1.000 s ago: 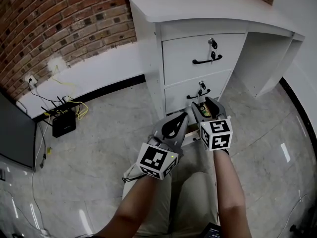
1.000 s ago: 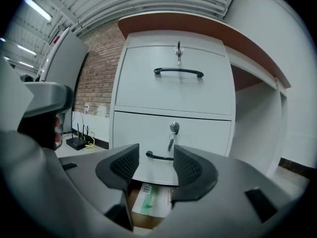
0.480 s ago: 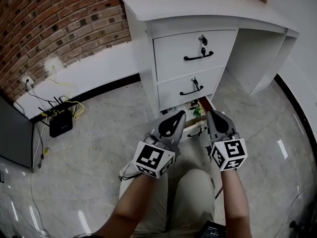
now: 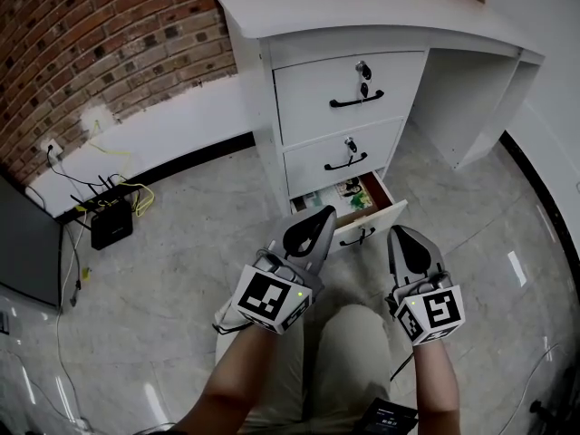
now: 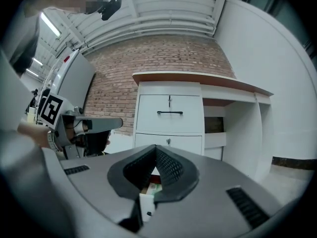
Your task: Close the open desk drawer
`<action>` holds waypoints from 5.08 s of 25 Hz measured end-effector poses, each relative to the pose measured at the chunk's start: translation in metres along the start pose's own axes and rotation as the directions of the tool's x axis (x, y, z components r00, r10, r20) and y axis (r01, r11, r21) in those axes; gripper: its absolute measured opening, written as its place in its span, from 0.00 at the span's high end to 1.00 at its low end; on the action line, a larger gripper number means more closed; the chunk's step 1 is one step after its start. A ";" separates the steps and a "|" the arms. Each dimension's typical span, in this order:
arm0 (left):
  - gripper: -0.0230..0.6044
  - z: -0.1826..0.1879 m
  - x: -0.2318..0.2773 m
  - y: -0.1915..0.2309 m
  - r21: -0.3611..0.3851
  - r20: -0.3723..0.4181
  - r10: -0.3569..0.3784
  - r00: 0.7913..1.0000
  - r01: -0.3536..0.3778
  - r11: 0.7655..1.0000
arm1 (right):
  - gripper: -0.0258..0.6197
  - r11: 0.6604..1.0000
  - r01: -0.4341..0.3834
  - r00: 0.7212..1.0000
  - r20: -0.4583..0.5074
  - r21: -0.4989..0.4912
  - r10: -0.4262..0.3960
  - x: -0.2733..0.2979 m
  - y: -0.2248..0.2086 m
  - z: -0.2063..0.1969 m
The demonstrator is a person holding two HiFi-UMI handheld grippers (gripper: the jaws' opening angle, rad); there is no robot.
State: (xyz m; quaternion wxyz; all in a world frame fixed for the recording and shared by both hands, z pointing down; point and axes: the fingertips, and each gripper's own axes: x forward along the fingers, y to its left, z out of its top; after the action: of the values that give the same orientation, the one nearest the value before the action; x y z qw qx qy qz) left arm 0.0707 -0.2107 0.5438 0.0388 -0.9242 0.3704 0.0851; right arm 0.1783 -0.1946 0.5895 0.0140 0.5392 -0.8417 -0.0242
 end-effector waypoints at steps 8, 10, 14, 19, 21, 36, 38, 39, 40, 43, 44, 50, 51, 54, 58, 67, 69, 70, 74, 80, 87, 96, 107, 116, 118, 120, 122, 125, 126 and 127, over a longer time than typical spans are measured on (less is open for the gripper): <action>0.96 0.015 -0.011 -0.019 0.011 -0.027 -0.031 0.999 0.031 0.999 | 0.94 1.000 -0.020 1.000 -0.017 -0.016 0.019 -0.006 0.013 -0.008; 0.96 0.017 -0.015 -0.023 0.019 -0.038 -0.032 0.999 0.033 0.999 | 0.94 1.000 -0.017 1.000 -0.026 -0.006 0.017 -0.008 0.014 -0.012; 0.96 0.020 -0.016 -0.021 0.028 -0.043 -0.039 0.998 0.040 0.999 | 0.94 1.000 -0.028 0.999 -0.034 0.003 0.028 -0.007 0.015 -0.018; 0.96 0.025 -0.025 -0.011 -0.002 -0.013 -0.003 1.000 0.003 1.000 | 0.94 0.999 -0.034 0.997 -0.072 -0.035 0.032 -0.001 0.016 -0.030; 0.96 0.027 -0.027 -0.010 0.015 -0.002 -0.002 1.000 0.002 1.000 | 0.94 0.999 -0.011 0.995 -0.100 -0.037 0.007 0.005 0.010 -0.042; 0.96 0.006 -0.015 0.010 -0.033 -0.024 0.015 1.000 -0.015 0.999 | 0.57 0.997 0.027 0.965 -0.261 0.079 -0.006 0.054 -0.005 -0.162; 0.96 0.004 -0.014 0.011 -0.043 -0.028 0.012 1.000 -0.013 0.999 | 0.56 0.998 0.020 0.956 -0.294 0.066 0.001 0.057 -0.002 -0.181; 0.96 0.003 -0.013 0.010 -0.045 -0.031 0.008 0.999 -0.010 0.999 | 0.56 0.998 0.018 0.951 -0.310 0.061 0.002 0.059 -0.001 -0.189; 0.96 0.002 -0.011 0.010 -0.047 -0.032 0.005 0.999 -0.006 0.999 | 0.56 0.998 0.018 0.946 -0.325 0.057 0.001 0.062 -0.002 -0.197; 0.96 0.001 -0.005 0.012 -0.053 -0.034 -0.001 0.999 -0.001 0.999 | 0.55 0.998 0.031 0.931 -0.365 0.047 -0.011 0.074 -0.005 -0.216; 0.96 0.000 -0.004 0.012 -0.050 -0.037 -0.002 0.999 0.000 0.999 | 0.55 0.998 0.033 0.925 -0.380 0.045 -0.013 0.077 -0.004 -0.223; 0.96 -0.008 -0.002 0.006 -0.033 -0.060 -0.004 0.998 0.002 0.999 | 0.53 0.999 0.045 0.906 -0.423 0.012 -0.036 0.091 -0.004 -0.247; 0.96 -0.009 -0.001 0.005 -0.024 -0.066 -0.007 0.998 0.005 1.000 | 0.53 0.999 0.044 0.907 -0.420 0.011 -0.036 0.094 -0.005 -0.249; 0.96 -0.013 0.003 0.003 -0.015 -0.077 -0.016 0.997 0.015 1.000 | 0.53 0.999 0.029 0.918 -0.395 0.019 -0.019 0.098 -0.005 -0.250; 0.96 -0.019 0.007 0.001 -0.025 -0.091 -0.018 0.996 0.016 1.000 | 0.52 0.999 0.019 0.926 -0.377 0.025 -0.008 0.098 -0.006 -0.250; 0.96 -0.061 0.025 0.006 -0.034 -0.245 0.011 0.970 -0.020 0.999 | 0.51 0.999 0.027 0.929 -0.369 0.025 -0.016 0.102 -0.002 -0.251; 0.96 -0.062 0.025 0.008 -0.022 -0.244 0.029 0.969 -0.036 0.999 | 0.51 0.999 0.027 0.931 -0.363 0.024 -0.017 0.102 -0.002 -0.251; 0.96 -0.061 0.025 0.010 -0.021 -0.240 0.034 0.970 -0.041 0.999 | 0.51 0.999 0.027 0.932 -0.361 0.022 -0.017 0.102 -0.003 -0.251; 0.96 -0.058 0.024 0.013 -0.020 -0.235 0.040 0.971 -0.046 0.999 | 0.49 0.999 0.026 0.931 -0.363 0.018 -0.017 0.109 -0.005 -0.249; 0.96 -0.057 0.021 0.020 -0.039 -0.221 0.055 0.974 -0.065 0.997 | 0.49 1.000 0.011 0.923 -0.386 0.017 -0.004 0.128 -0.011 -0.249; 0.96 -0.067 0.022 0.031 -0.016 -0.257 0.069 0.964 -0.076 0.997 | 0.49 1.000 0.015 0.917 -0.399 0.020 -0.006 0.146 -0.012 -0.251; 0.96 -0.072 0.017 0.046 -0.026 -0.265 0.076 0.961 -0.086 0.996 | 0.49 1.000 0.019 0.914 -0.406 0.019 -0.009 0.180 -0.015 -0.250; 0.96 -0.077 0.011 0.069 0.011 -0.267 0.095 0.959 -0.095 0.995 | 0.49 1.000 0.015 0.915 -0.402 0.023 -0.005 0.212 -0.018 -0.250; 0.96 -0.074 0.010 0.076 -0.022 -0.247 0.094 0.964 -0.103 0.994 | 0.49 0.999 0.027 0.899 -0.437 0.026 -0.013 0.231 -0.018 -0.248; 0.96 -0.074 0.008 0.079 -0.028 -0.243 0.099 0.965 -0.109 0.994 | 0.49 0.999 0.027 0.900 -0.436 0.025 -0.013 0.232 -0.018 -0.248; 0.96 -0.074 0.008 0.079 -0.043 -0.236 0.097 0.967 -0.110 0.993 | 0.49 0.999 0.027 0.900 -0.436 0.024 -0.014 0.232 -0.018 -0.248; 0.96 -0.073 0.008 0.078 -0.054 -0.231 0.089 0.969 -0.104 0.993 | 0.49 0.999 0.030 0.896 -0.443 0.024 -0.016 0.232 -0.018 -0.248; 0.96 -0.071 0.006 0.073 -0.054 -0.230 0.078 0.970 -0.092 0.994 | 0.49 0.999 0.030 0.887 -0.462 0.031 -0.012 0.231 -0.016 -0.249; 0.96 -0.071 0.006 0.072 -0.053 -0.229 0.074 0.971 -0.089 0.995 | 0.49 0.999 0.032 0.885 -0.466 0.032 -0.014 0.230 -0.017 -0.249; 0.96 -0.071 0.005 0.072 -0.050 -0.229 0.072 0.971 -0.086 0.995 | 0.49 0.999 0.037 0.883 -0.469 0.033 -0.017 0.230 -0.017 -0.249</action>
State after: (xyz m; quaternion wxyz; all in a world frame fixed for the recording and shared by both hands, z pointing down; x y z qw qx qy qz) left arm 0.0341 -0.2758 0.6119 -0.0348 -0.9131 0.4062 -0.0086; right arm 0.1095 -0.4173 0.8364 0.2054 0.5410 -0.8061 0.1240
